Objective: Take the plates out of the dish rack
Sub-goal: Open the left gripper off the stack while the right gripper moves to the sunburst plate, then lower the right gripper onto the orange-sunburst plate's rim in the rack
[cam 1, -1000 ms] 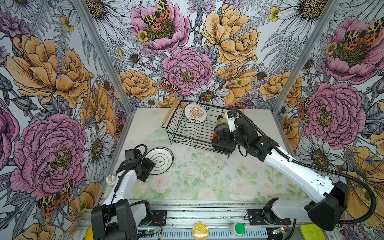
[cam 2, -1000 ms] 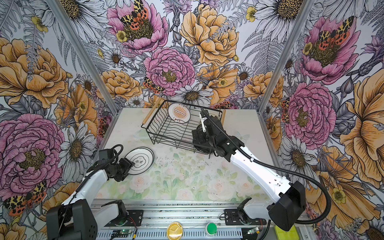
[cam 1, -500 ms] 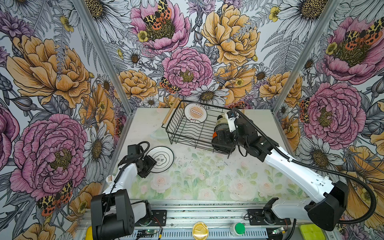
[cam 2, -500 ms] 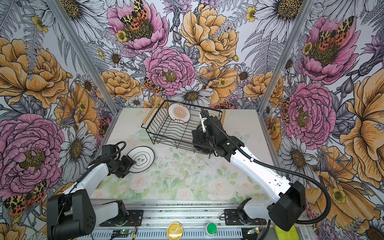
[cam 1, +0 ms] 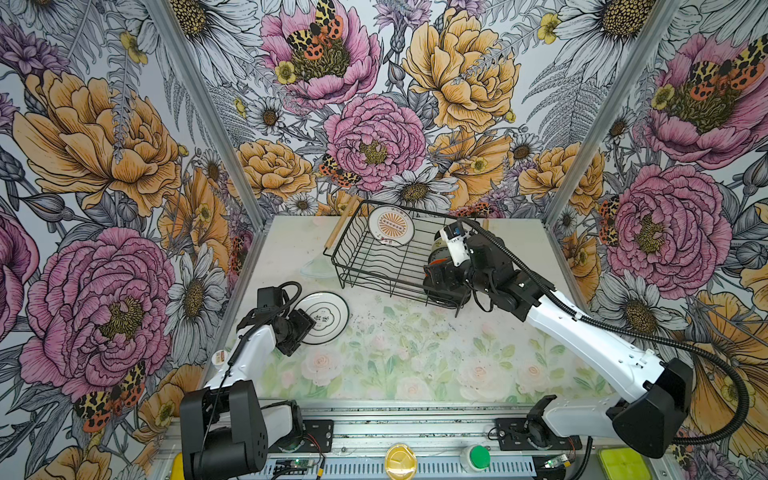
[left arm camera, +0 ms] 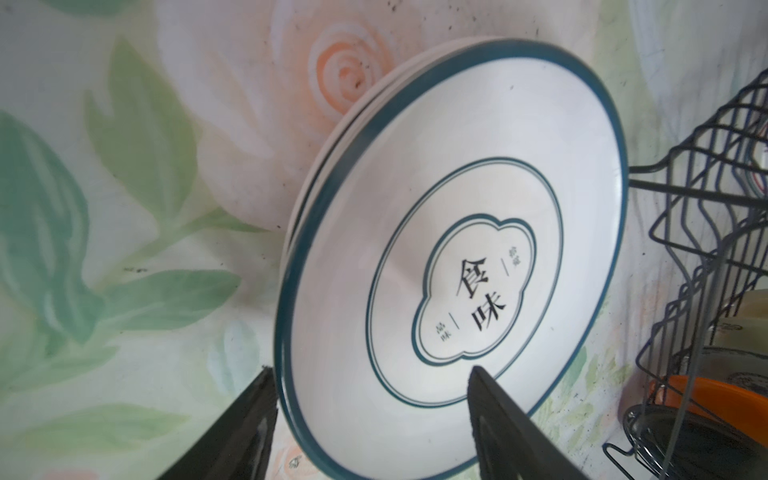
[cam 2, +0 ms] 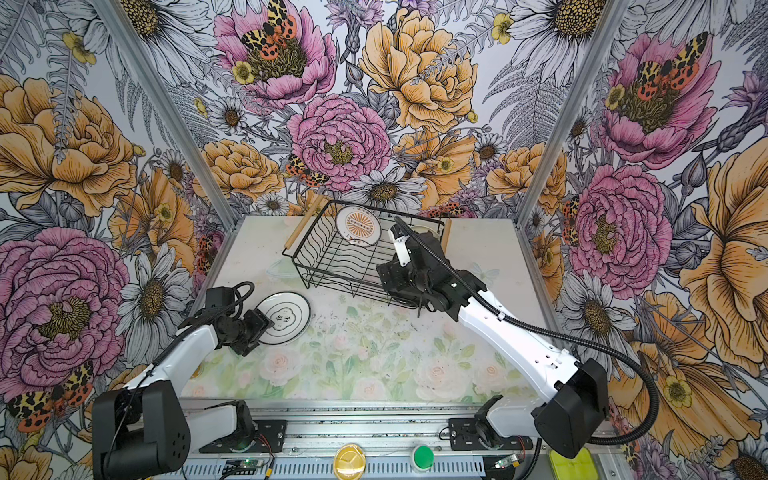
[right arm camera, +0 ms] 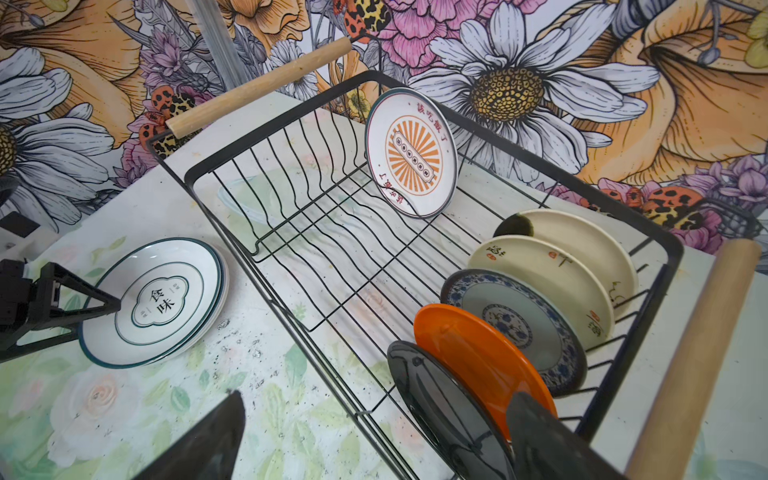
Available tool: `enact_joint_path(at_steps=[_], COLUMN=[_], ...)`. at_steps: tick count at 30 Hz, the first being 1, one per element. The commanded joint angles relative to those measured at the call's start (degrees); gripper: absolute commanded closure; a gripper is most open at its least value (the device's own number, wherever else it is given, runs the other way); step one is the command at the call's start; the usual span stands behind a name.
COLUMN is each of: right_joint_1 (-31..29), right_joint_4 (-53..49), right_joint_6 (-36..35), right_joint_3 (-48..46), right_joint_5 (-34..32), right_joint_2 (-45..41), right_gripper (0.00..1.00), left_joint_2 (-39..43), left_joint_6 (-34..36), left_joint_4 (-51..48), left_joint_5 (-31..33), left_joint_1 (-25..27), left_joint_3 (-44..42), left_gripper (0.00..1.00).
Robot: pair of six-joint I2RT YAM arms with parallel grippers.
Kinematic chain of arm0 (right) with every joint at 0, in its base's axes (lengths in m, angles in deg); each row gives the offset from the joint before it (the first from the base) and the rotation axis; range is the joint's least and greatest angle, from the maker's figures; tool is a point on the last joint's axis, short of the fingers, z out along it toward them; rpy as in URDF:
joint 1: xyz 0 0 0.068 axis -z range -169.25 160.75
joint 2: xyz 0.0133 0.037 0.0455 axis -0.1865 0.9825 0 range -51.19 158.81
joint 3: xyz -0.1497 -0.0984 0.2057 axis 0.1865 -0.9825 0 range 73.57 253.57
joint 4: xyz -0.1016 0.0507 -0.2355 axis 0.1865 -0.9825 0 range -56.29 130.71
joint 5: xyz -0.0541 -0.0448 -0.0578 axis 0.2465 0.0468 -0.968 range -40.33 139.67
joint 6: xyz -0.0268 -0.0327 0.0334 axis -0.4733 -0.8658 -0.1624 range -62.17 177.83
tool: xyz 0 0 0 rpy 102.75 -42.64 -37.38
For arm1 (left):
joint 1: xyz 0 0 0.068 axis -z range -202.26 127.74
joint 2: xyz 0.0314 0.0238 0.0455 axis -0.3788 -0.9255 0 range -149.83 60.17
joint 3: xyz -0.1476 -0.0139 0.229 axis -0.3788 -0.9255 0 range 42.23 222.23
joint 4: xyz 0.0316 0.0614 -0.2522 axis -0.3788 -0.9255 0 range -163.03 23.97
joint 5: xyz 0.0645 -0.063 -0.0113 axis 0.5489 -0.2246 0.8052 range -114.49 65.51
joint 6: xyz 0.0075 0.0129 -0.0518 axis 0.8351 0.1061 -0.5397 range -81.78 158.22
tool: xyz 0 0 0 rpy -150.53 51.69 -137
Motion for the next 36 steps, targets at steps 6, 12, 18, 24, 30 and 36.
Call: enact_joint_path(at_steps=[6, 12, 18, 24, 30, 36], right_joint_1=[2.7, 6.7, 10.9, 14.0, 16.0, 16.2], right_joint_4=[0.6, 0.7, 0.6, 0.5, 0.3, 0.5], right_joint_6=[-8.6, -14.2, -17.5, -15.8, -11.9, -10.4], right_joint_3=[9.8, 17.4, 27.5, 42.2, 53.2, 59.6], right_joint_5=[8.5, 16.8, 22.7, 23.7, 25.4, 25.6], right_joint_2=[5.1, 12.1, 22.7, 37.4, 48.7, 55.5], right_gripper=[0.01, 0.01, 0.01, 0.01, 0.01, 0.01], left_joint_2=[8.1, 13.8, 18.1, 19.7, 20.9, 22.2], left_joint_6=[-0.1, 0.1, 0.7, 0.4, 0.4, 0.4], left_joint_4=[-3.1, -4.3, -4.3, -4.9, -5.4, -5.3], left_joint_5=[-1.9, -5.0, -7.3, -8.7, -10.1, -11.5], left_joint_1=[-2.0, -3.3, -3.3, -2.9, -2.7, -1.9], left_joint_3=[1.5, 3.6, 6.5, 8.0, 7.5, 5.9], left_gripper=[0.22, 0.14, 0.01, 0.01, 0.01, 0.01])
